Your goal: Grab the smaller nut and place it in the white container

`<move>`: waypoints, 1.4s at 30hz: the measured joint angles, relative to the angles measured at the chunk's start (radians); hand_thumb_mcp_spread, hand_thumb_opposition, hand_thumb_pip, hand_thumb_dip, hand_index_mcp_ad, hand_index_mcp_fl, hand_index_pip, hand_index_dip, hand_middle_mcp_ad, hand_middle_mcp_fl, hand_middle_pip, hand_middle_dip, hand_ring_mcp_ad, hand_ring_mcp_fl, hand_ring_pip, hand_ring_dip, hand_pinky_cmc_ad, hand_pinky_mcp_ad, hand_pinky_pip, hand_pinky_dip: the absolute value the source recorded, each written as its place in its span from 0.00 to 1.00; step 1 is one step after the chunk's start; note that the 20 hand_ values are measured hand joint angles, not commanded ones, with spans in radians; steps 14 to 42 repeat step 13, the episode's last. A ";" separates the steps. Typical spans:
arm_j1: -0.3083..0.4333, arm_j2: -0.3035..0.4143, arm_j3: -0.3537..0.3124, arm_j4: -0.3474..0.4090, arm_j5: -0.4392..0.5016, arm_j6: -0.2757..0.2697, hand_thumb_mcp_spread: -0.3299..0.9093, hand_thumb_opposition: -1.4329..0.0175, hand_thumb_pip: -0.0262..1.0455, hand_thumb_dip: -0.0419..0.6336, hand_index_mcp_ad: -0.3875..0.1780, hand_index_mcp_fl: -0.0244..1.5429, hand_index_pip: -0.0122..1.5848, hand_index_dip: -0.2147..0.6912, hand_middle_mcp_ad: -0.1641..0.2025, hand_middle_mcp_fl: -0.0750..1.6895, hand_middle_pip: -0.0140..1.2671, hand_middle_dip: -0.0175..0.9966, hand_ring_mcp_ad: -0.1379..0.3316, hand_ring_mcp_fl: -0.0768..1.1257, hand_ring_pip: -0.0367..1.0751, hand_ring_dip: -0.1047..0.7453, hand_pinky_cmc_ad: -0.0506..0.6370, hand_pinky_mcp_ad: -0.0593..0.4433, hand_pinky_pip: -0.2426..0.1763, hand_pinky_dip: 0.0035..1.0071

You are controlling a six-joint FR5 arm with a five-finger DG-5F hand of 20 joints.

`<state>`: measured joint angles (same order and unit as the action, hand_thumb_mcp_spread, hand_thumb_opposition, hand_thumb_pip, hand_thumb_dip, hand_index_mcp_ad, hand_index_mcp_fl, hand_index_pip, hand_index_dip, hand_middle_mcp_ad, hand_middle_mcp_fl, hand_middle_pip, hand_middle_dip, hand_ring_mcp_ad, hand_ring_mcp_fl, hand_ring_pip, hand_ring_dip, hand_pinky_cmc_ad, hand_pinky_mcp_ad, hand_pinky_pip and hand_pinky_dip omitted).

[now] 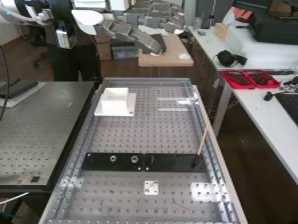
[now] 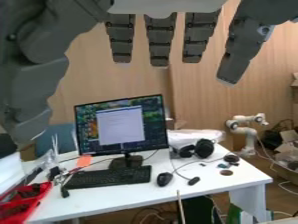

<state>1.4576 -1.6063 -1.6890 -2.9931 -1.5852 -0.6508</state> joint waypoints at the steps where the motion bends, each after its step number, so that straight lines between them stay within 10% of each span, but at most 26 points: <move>1: 0.000 -0.001 0.000 -0.001 -0.002 -0.002 0.37 0.50 0.58 0.27 0.47 0.05 0.08 0.45 0.64 0.05 0.11 0.30 0.60 0.06 0.11 0.29 0.68 0.77 0.36 0.45; 42: -0.011 0.006 -0.008 -0.011 -0.053 -0.023 0.37 0.50 0.57 0.27 0.47 0.05 0.07 0.47 0.64 0.05 0.11 0.30 0.60 0.06 0.11 0.29 0.68 0.77 0.35 0.45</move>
